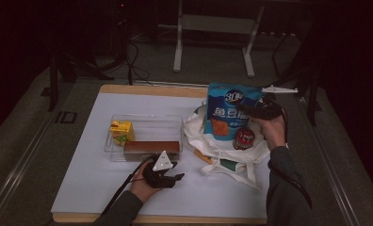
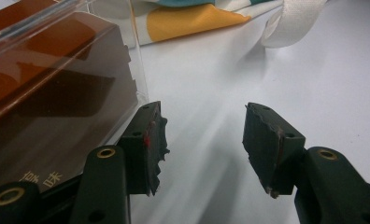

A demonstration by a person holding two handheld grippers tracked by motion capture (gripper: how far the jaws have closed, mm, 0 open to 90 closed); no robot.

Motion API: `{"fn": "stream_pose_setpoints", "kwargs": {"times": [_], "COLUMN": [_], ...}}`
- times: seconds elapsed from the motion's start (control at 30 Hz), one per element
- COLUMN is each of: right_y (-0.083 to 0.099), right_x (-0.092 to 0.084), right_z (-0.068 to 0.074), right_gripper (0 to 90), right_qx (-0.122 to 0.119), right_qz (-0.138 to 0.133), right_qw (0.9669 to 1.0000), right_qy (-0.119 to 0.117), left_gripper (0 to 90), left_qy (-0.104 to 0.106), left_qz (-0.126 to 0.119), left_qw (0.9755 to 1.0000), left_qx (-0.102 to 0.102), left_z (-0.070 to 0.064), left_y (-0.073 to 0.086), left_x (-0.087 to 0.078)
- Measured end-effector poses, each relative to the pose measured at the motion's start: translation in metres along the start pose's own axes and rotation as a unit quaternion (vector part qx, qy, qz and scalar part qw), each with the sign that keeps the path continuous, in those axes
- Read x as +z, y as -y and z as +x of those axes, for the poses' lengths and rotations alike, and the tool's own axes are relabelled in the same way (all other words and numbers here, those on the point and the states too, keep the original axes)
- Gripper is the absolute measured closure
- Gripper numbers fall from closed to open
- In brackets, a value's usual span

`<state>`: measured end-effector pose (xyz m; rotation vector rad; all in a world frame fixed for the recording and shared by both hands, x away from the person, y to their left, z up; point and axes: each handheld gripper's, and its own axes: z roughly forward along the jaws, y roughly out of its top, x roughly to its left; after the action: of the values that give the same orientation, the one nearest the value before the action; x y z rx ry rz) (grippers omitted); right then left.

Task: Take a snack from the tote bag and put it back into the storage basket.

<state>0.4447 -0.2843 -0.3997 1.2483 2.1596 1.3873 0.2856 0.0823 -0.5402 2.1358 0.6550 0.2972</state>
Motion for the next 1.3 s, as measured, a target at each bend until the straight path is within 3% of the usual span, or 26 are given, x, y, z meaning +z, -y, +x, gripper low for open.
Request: {"fn": "stream_pose_setpoints", "kwargs": {"times": [0.2,0.57,0.83,1.03,1.3], "right_y": [-0.009,-0.021,-0.02,-0.02,-0.021], "right_x": [0.003,0.014,0.015,0.014,0.01], "right_z": [0.009,0.026,0.029,0.029,0.032], "right_gripper": [52.5,71.3,86.4,89.1,89.8], "right_qx": [-0.01,-0.014,0.009,0.033,0.043], "right_qz": [-0.01,-0.009,-0.004,-0.003,-0.005], "right_qw": [0.9996,0.999,0.9982,0.9973,0.9964], "right_qy": [-0.023,-0.042,-0.059,-0.066,-0.073], "left_gripper": [47.4,47.3,47.5,47.5,47.3], "left_qy": [-0.001,-0.003,-0.003,-0.002,-0.003], "left_qz": [0.002,0.007,0.009,0.009,0.01], "left_qw": [1.0,1.0,1.0,1.0,0.9999], "left_qx": [0.002,0.004,0.003,0.003,0.003], "left_z": [-0.001,-0.001,-0.001,-0.001,-0.002], "left_y": [0.0,-0.001,-0.001,-0.001,-0.001], "left_x": [0.0,0.002,0.002,0.002,0.003]}}
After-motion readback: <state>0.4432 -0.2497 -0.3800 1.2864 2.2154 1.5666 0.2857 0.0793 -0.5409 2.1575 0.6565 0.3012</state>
